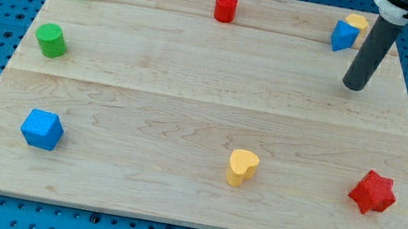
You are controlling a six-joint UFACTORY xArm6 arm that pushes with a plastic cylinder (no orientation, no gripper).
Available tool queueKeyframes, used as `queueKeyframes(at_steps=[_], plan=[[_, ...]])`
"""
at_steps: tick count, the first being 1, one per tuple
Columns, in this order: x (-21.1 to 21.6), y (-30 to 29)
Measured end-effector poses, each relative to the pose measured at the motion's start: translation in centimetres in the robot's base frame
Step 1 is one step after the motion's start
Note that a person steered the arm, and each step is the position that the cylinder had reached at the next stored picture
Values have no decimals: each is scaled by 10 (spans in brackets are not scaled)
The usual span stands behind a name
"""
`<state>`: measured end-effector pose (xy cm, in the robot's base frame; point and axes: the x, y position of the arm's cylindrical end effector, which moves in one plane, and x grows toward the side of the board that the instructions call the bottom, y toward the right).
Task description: Slide red circle towards green star
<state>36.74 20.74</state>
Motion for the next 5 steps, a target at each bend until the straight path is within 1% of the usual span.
queueKeyframes(at_steps=[1,2,3,4,5], plan=[[0,-34],[-7,-109],[-32,-158],[-69,-173],[-103,-173]])
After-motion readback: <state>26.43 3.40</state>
